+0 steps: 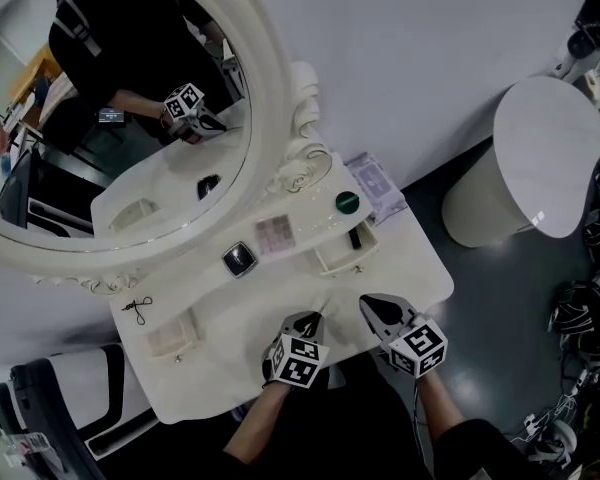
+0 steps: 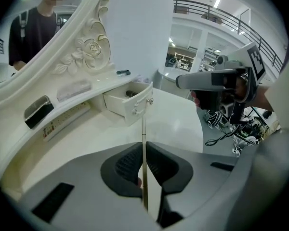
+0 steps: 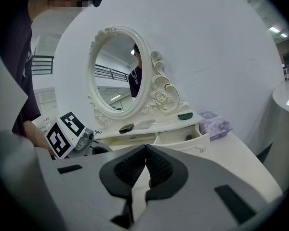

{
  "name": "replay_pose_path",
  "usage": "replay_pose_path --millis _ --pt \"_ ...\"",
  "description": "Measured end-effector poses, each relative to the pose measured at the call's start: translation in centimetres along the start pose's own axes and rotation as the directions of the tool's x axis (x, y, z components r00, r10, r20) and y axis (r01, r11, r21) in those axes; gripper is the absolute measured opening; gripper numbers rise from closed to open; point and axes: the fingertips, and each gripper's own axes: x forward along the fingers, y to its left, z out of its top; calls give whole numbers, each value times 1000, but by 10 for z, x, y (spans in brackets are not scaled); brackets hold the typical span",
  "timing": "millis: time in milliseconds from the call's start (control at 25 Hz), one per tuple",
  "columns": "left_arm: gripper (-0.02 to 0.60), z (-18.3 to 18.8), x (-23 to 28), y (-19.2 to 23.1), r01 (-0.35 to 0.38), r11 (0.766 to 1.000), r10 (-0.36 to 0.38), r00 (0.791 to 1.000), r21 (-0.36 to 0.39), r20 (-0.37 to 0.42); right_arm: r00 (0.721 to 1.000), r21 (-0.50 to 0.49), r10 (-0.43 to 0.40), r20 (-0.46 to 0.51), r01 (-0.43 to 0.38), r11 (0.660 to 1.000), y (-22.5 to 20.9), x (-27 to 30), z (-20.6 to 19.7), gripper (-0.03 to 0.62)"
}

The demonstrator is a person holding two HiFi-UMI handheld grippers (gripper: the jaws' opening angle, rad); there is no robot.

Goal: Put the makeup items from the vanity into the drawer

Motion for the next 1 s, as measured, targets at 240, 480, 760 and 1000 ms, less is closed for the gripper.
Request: replay_pose_path --millis 240,480,760,1000 --pt "35 29 -16 5 -21 1000 19 997 22 72 999 22 5 45 -6 1000 4 -1 12 23" --pt "35 71 -37 8 -40 998 33 985 43 169 997 43 2 81 -5 999 5 -5 21 23" --pt "35 95 -39 8 -47 996 31 979 74 201 993 69 -8 121 -1 998 2 -7 33 23" --pt "35 115 -25 11 -32 994 11 980 106 198 988 87 -22 153 8 996 -6 -5 43 23"
